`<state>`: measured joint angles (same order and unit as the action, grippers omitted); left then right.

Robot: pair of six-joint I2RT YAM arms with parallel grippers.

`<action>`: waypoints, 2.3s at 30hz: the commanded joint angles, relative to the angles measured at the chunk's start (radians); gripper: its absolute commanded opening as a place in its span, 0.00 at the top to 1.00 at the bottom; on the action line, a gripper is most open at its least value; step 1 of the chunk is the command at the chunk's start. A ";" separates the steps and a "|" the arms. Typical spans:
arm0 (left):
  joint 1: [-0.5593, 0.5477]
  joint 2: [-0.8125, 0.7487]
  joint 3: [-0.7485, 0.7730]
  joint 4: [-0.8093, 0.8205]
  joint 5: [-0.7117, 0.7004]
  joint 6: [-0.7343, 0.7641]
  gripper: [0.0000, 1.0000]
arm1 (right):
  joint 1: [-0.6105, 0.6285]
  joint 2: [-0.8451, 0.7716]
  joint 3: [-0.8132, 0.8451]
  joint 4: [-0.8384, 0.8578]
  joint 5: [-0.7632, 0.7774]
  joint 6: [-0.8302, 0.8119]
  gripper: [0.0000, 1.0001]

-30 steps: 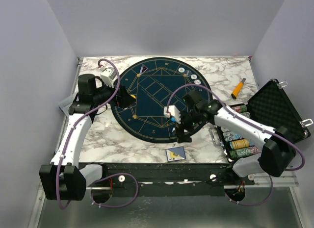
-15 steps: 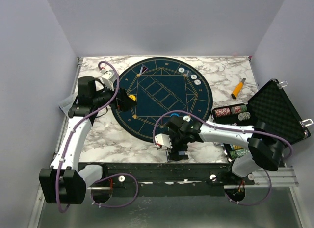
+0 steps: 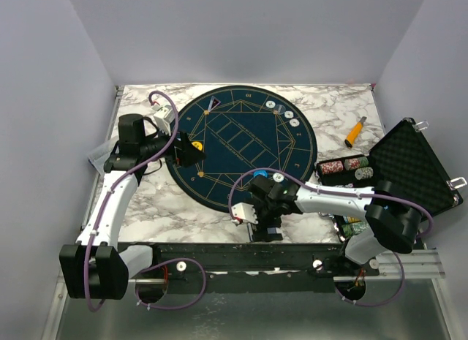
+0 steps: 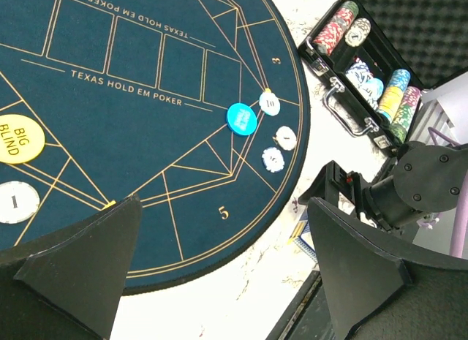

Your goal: Distribute texas hold em gaming equipment

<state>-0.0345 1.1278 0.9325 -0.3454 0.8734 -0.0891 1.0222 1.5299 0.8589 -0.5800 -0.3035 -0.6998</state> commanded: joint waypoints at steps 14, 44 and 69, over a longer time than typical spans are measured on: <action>0.008 0.017 -0.016 -0.016 0.068 -0.015 0.05 | 0.018 0.029 -0.063 0.100 0.096 0.042 0.26; 0.015 -0.083 -0.019 -0.375 0.072 0.255 0.25 | -0.113 -0.202 0.016 0.081 0.094 0.194 0.87; -0.150 0.262 0.188 -0.196 0.180 -0.061 0.28 | -0.363 -0.125 0.296 -0.093 -0.083 0.026 0.91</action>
<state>-0.1062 1.3785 1.1328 -0.6609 1.0058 -0.0261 0.6575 1.4120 1.1099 -0.6476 -0.3542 -0.6304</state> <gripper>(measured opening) 0.716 0.641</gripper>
